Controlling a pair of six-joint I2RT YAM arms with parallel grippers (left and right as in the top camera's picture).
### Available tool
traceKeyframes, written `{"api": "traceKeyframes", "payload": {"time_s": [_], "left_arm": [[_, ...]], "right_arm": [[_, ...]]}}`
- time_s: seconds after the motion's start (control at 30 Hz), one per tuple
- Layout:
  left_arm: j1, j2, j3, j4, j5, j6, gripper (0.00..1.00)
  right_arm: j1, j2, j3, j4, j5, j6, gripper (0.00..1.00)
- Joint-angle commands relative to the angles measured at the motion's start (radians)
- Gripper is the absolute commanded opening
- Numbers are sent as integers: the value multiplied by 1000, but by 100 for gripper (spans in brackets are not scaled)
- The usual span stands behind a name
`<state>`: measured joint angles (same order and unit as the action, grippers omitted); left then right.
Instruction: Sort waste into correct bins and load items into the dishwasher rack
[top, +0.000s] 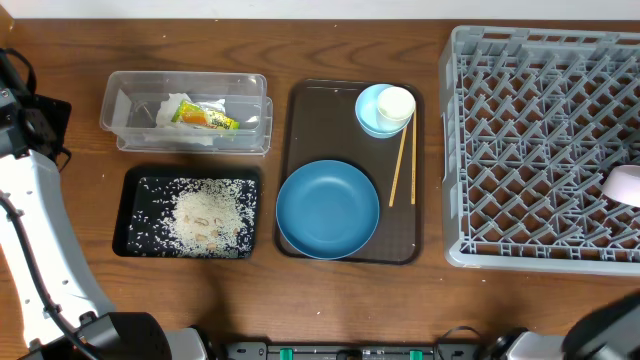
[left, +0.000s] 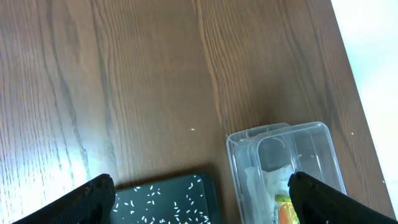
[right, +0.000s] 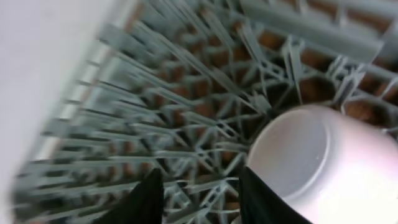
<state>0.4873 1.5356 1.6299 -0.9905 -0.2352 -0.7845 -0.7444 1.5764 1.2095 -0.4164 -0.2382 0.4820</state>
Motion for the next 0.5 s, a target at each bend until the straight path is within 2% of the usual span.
{"api": "traceKeyframes", "payload": {"time_s": [0.0, 0.07, 0.2, 0.47], "left_arm": [[3, 2, 3, -3, -5, 6, 92], [3, 2, 3, -3, -5, 6, 92], [3, 2, 3, -3, -5, 6, 92], [3, 2, 3, -3, -5, 6, 92]], "right_arm": [[7, 67, 2, 2, 89, 0, 33], [4, 92, 2, -34, 130, 1, 28], [2, 83, 2, -104, 232, 4, 26], [5, -122, 3, -194, 216, 79, 25]]}}
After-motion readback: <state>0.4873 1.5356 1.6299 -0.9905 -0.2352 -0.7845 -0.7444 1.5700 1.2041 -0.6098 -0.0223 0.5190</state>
